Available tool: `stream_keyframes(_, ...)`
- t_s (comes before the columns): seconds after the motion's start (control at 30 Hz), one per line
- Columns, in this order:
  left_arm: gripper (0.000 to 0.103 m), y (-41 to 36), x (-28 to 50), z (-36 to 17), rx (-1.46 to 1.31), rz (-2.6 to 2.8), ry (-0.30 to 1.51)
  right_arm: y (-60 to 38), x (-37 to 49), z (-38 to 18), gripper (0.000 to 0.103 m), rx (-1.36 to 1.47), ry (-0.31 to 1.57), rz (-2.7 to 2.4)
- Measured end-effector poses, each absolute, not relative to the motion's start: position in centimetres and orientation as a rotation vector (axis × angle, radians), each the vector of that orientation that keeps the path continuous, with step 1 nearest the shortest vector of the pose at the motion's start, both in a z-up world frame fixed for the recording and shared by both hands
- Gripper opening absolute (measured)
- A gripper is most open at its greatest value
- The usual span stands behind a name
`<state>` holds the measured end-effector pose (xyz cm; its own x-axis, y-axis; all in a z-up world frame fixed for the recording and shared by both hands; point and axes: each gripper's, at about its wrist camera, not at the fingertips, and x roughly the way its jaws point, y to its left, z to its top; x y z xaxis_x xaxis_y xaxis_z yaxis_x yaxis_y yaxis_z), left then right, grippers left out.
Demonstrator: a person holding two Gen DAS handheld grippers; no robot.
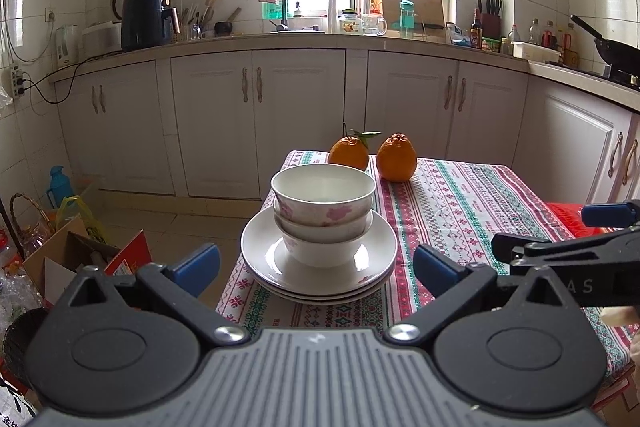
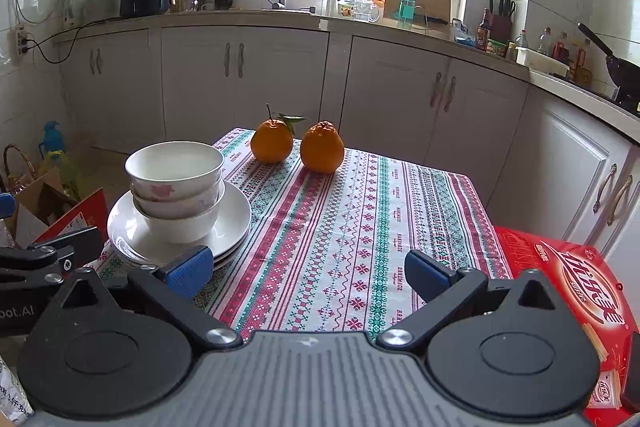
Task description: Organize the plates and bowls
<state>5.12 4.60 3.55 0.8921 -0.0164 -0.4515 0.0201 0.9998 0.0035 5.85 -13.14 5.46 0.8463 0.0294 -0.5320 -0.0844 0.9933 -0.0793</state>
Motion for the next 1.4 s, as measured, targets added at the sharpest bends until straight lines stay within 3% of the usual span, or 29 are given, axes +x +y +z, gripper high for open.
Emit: stream_keyframes(1.4, 0.102, 3.87, 5.01, 3.92, 0.005, 0.006, 0.473, -13.50, 5.46, 5.71, 0.103, -0.105, 0.542, 0.024)
